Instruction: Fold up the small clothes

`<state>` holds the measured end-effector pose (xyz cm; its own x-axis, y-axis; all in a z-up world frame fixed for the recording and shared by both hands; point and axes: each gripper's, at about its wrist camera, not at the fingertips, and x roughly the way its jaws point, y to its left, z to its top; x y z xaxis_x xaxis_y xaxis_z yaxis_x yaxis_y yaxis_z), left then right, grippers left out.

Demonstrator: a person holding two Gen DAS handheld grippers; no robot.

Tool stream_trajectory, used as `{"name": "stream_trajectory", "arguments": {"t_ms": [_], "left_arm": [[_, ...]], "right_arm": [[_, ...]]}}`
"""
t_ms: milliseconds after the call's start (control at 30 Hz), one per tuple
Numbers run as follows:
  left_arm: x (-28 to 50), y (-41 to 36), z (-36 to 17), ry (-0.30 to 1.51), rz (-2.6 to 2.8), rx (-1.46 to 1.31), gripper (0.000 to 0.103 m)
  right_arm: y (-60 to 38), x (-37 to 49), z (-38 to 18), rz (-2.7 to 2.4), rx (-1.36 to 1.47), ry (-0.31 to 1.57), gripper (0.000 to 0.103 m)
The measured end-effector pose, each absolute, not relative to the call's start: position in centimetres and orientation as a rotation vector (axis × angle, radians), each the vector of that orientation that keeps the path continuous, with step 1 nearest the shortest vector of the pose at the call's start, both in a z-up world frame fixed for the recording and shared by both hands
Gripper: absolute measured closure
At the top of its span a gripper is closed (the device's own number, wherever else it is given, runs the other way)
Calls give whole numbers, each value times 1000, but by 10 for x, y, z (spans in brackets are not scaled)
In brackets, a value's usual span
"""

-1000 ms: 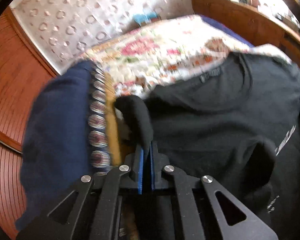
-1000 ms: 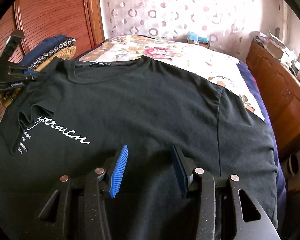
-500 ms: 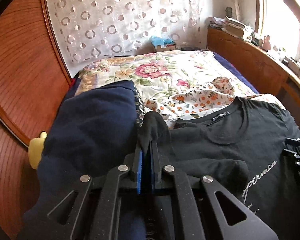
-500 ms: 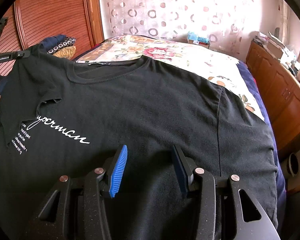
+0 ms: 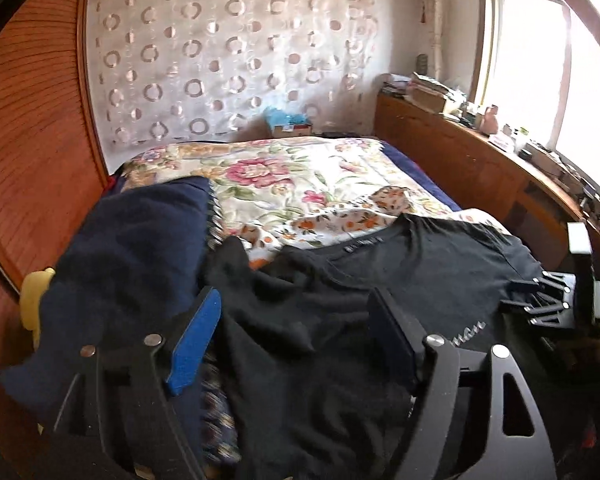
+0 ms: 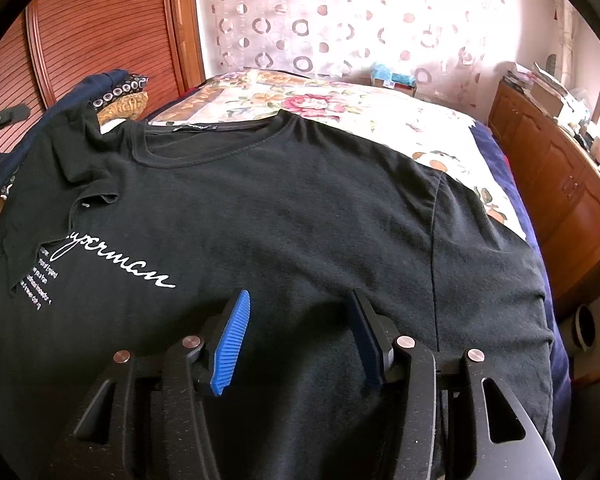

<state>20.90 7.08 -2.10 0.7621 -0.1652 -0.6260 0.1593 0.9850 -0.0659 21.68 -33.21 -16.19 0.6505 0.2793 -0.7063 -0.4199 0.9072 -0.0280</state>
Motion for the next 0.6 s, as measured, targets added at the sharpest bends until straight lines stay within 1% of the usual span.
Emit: {"name": "stream_trajectory", "arguments": {"t_ms": [133,367,400,600], "left_arm": [[202,57,-35,693,-192,-11,26],[201,35,-70,771,-212,7,26],[200,33,-72,777,-214,13,26],[196,24,-73,772,-218,22,26]], "right_arm": [[-332,216,-162,398,-199,766,49],[-332,217,-162,402,-201,766,47],[-332,217,-162,404,-203,766,46],[-335,215,-160,396,-198,756,45]]}}
